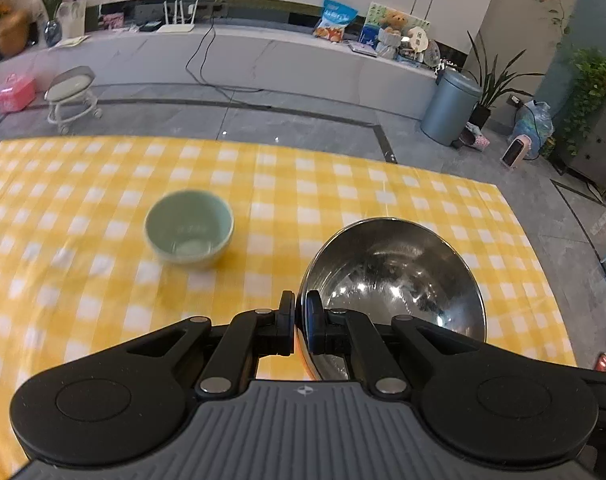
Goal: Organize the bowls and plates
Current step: 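Carry the orange bowl with the right gripper and lower it into the blue bowl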
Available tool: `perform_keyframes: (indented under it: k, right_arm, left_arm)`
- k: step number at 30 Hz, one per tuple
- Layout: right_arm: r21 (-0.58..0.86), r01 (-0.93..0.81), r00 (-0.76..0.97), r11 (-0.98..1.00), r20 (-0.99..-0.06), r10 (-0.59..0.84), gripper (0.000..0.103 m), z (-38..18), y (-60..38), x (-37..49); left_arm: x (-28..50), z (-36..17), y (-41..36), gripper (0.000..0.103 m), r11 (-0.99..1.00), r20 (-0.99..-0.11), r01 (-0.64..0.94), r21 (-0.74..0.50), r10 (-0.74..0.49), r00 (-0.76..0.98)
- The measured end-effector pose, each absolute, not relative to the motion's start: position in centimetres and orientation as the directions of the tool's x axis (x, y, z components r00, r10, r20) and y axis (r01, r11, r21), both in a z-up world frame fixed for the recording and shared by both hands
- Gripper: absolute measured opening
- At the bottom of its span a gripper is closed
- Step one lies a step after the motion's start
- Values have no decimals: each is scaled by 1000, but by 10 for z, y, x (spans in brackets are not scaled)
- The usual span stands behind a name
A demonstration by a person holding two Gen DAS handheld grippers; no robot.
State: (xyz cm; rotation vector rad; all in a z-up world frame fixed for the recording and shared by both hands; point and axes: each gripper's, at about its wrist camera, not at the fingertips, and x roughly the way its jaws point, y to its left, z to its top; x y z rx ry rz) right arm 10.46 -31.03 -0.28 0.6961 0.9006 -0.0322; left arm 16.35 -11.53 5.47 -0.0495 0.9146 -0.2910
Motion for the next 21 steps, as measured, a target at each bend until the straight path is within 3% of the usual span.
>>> perform_keyframes:
  k: [21]
  right_arm:
    - [448, 252, 600, 858, -768, 224, 17, 14, -333, 16]
  left_arm:
    - [75, 38, -109, 7, 932, -809, 211, -295, -361, 464]
